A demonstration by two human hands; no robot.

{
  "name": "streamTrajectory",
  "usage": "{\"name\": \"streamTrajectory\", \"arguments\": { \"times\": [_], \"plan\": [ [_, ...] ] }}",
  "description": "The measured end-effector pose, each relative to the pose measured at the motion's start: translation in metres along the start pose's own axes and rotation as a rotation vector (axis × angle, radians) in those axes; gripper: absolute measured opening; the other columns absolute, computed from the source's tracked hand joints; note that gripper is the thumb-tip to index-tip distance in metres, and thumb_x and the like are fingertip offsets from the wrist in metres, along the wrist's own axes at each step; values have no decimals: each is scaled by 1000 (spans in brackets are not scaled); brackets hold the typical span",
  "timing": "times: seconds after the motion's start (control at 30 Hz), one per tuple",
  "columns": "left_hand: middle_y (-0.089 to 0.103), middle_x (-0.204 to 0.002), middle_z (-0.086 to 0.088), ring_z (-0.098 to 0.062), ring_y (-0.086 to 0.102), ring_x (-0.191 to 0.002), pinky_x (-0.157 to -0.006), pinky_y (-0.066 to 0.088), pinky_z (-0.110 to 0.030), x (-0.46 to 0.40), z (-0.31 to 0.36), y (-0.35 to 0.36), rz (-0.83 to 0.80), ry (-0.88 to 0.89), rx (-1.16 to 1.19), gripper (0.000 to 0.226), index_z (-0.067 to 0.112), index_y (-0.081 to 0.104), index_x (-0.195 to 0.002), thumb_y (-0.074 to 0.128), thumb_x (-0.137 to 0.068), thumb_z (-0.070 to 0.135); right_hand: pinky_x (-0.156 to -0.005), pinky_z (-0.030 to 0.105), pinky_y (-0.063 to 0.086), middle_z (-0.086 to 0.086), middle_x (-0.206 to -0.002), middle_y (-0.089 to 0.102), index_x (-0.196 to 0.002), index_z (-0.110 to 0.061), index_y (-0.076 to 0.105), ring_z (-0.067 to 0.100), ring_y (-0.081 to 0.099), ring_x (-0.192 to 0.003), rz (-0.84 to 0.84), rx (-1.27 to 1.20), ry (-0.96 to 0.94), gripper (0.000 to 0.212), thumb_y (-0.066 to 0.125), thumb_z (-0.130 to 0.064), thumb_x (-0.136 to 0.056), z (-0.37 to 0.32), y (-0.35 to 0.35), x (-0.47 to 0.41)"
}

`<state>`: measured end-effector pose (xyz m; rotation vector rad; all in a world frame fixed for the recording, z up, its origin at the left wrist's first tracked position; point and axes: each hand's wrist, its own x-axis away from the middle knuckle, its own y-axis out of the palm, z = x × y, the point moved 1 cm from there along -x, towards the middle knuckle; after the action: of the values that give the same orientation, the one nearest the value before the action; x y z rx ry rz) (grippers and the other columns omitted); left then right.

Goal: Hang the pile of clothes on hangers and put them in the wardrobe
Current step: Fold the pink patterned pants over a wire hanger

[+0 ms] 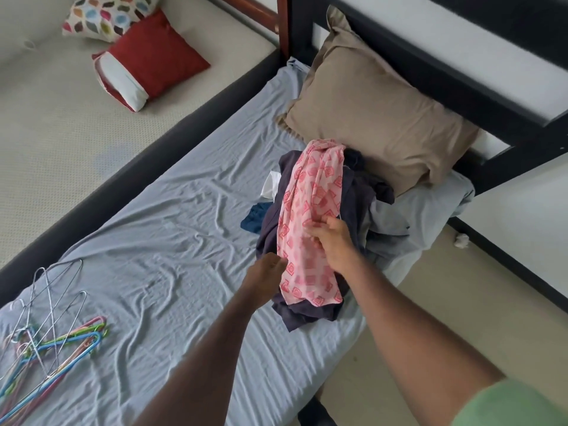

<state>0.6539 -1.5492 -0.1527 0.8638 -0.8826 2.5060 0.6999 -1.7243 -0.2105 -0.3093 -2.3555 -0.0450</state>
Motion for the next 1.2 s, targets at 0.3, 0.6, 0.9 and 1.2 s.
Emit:
{"name": "streamTrajectory", "arguments": {
  "times": [0.3, 0.6, 0.9, 1.2],
  "plan": [
    [75, -95, -17, -25, 73, -72, -56, 57, -30, 47, 8, -21, -155, -28, 784, 28, 14, 66, -123, 53, -103, 29, -56, 24, 39, 0, -65, 61, -75, -16, 72, 9, 50, -57, -609, 270, -134, 9, 65, -21, -78, 26, 37, 157],
    [69, -93, -19, -29, 68, -84, -77, 54, -35, 151, -46, -52, -440, 81, 599, 40, -7, 66, -106, 69, -68, 5, -98, 46, 49, 18, -102, 68, -103, -2, 69, 34, 64, -98, -175, -492, 372, 57, 67, -56, -87, 58, 53, 192],
    [73, -107, -15, -30, 67, -102, -90, 45, -46, 241, -159, -100, -122, -190, 836, 80, 15, 72, -101, 47, -72, 86, -80, 46, 54, 25, -102, 68, -93, -3, 71, 37, 63, -88, -609, -454, 66, 22, 62, 1, -73, 62, 127, 318],
    [75, -85, -9, -23, 71, -76, -61, 57, -29, 306, -142, -121, -32, 211, 883, 52, 6, 67, -107, 54, -58, -6, -65, 29, 54, -3, -72, 74, -62, -25, 75, 12, 68, -70, -303, 368, -382, 37, 57, 5, -72, 106, 141, 384]
  ]
}}
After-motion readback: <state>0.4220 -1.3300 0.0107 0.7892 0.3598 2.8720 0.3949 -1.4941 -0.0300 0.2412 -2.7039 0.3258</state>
